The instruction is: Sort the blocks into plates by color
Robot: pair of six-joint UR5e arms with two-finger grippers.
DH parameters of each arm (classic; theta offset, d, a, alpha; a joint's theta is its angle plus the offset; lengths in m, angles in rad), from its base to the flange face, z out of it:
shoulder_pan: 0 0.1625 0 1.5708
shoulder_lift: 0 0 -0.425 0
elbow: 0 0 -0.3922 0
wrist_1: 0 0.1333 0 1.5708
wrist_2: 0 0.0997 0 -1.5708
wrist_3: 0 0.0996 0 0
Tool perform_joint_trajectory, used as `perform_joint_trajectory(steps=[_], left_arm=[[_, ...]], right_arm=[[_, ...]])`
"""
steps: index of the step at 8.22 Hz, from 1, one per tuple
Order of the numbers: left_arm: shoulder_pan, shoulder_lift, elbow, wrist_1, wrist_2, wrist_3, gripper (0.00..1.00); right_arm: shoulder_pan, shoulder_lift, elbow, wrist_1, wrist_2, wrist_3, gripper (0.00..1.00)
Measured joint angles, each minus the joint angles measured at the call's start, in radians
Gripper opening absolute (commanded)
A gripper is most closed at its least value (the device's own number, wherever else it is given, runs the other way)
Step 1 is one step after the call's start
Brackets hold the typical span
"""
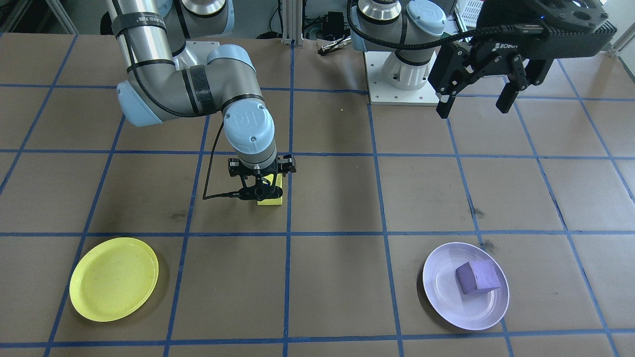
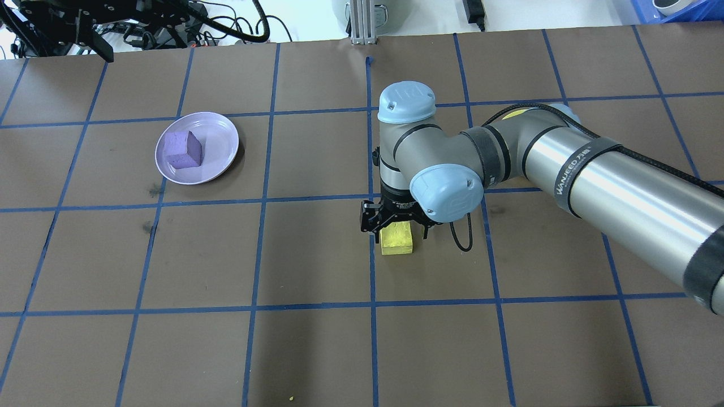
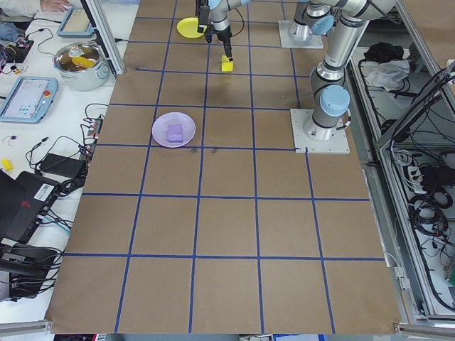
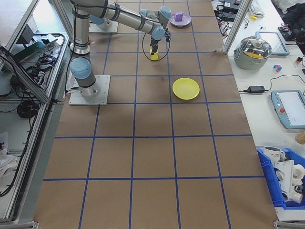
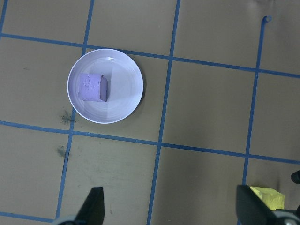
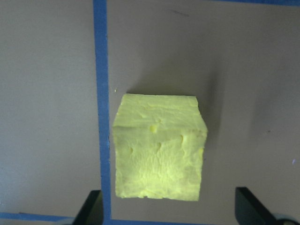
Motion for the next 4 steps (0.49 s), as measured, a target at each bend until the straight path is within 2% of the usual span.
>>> perform_joint_trajectory(steps=[2, 3, 4], left_arm=[[0.000, 0.007, -0.003, -0.001, 0.001, 0.001, 1.00], [0.000, 0.013, -0.008, -0.001, 0.003, 0.004, 1.00], [0.000, 0.018, -0.017, -0.001, 0.005, 0.006, 1.00]], right_arm=[[0.000, 0.033, -0.001, -0.039, 0.030, 0.001, 1.00], [0.000, 0.054, -0.001, -0.067, 0.032, 0.002, 0.88], [0.000, 0.075, 0.001, -0.104, 0.029, 0.004, 0.30]])
